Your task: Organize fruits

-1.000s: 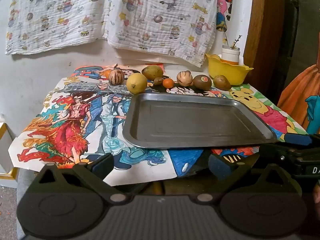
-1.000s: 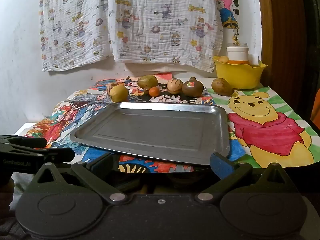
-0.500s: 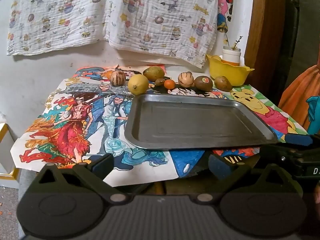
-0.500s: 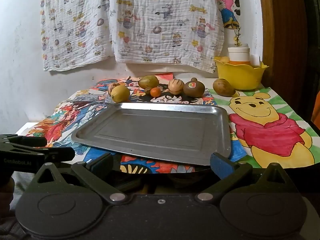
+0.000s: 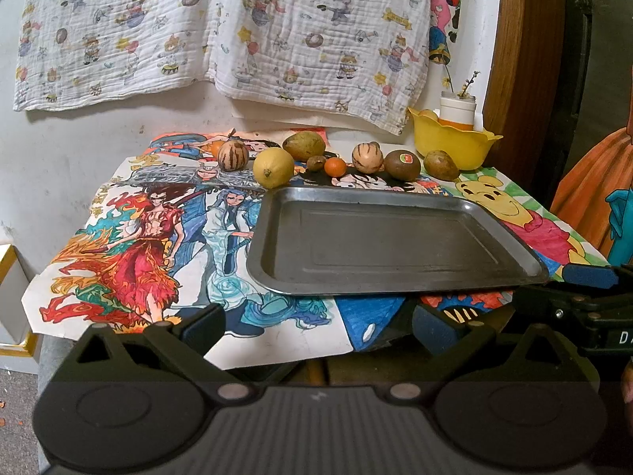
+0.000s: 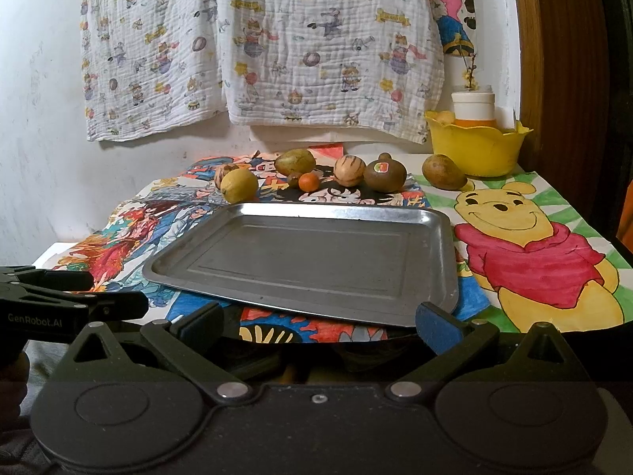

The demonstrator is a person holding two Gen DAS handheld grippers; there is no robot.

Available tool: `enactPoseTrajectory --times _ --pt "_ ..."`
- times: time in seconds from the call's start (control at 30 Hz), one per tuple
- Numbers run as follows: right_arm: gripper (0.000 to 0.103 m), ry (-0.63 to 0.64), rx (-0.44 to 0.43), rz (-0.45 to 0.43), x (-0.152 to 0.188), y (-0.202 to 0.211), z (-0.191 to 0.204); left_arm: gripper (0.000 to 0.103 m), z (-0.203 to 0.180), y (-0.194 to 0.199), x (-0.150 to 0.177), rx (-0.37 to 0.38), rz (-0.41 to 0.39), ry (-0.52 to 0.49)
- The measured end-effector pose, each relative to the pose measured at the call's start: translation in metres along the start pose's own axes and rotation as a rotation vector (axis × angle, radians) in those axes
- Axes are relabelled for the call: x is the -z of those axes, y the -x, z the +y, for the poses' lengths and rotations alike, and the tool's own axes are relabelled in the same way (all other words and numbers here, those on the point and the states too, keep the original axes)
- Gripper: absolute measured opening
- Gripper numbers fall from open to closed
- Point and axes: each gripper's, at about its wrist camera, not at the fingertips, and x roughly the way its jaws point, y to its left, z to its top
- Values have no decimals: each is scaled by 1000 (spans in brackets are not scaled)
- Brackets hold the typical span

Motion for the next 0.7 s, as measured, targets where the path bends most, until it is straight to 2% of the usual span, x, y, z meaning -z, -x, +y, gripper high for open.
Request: enactPoseTrajectory --times 0.7 --pt "103 -2 -1 1 0 -1 0 103 2 1 1 2 3 -2"
